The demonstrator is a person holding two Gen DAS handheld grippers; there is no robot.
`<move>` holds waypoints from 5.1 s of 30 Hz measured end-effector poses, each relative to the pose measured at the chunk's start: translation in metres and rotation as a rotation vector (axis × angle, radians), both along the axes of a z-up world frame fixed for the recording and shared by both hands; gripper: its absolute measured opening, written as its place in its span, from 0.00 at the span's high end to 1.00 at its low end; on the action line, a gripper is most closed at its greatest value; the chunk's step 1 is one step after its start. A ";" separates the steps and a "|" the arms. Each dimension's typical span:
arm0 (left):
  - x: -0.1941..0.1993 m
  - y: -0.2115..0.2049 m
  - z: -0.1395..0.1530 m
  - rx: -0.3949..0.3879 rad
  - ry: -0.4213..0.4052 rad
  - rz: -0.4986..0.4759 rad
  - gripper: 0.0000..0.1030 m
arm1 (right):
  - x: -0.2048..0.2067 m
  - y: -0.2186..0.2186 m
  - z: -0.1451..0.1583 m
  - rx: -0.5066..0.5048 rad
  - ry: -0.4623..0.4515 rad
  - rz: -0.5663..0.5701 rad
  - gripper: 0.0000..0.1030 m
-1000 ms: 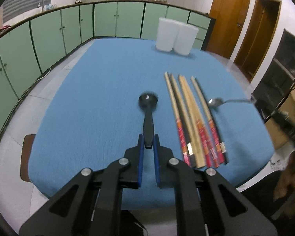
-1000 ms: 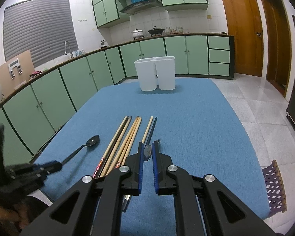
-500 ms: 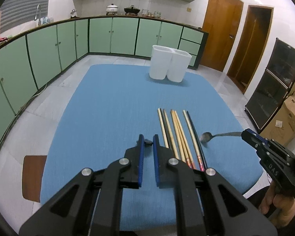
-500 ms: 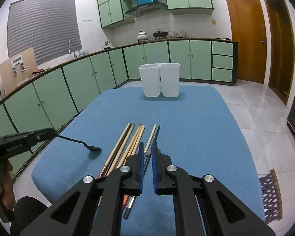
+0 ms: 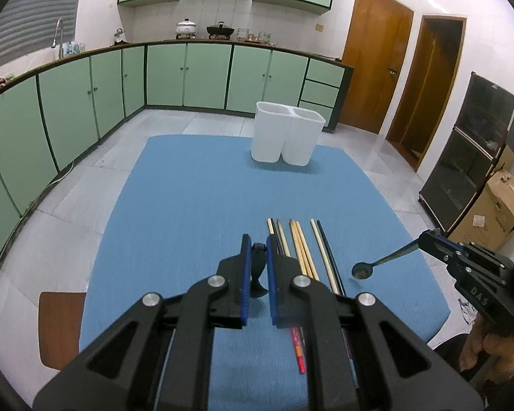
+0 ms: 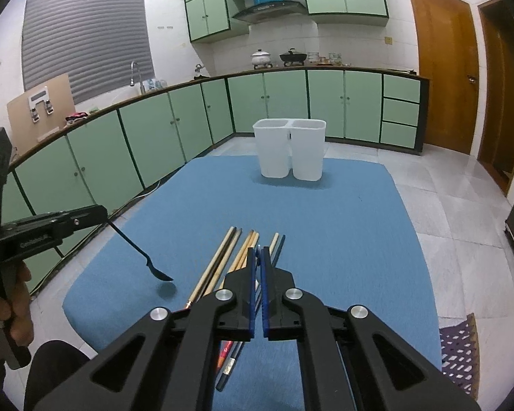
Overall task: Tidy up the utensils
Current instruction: 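Lift both spoons and carry them toward the white utensil cup, then lower the black spoon into one cup while the right tool drops the metal spoon into the other, then grasp a black chopstick with the right tool while the left tool returns to the table, then grasp a red-tipped bamboo chopstick with the left tool while the right tool holds its chopstick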
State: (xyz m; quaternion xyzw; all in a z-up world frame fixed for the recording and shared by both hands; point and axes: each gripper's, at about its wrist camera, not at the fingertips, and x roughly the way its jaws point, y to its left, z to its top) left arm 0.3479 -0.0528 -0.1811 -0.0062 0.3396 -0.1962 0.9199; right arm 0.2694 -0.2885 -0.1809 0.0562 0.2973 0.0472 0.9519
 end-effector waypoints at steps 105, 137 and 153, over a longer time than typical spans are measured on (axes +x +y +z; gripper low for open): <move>-0.113 0.004 -0.115 0.076 -0.067 0.066 0.23 | -0.081 0.041 -0.132 -0.055 0.044 -0.179 0.89; -0.087 -0.031 -0.144 0.170 -0.034 0.047 0.44 | -0.074 0.030 -0.137 -0.066 0.026 -0.167 0.88; -0.091 -0.038 -0.135 0.072 -0.010 -0.036 0.95 | -0.080 0.031 -0.130 -0.043 0.029 -0.127 0.93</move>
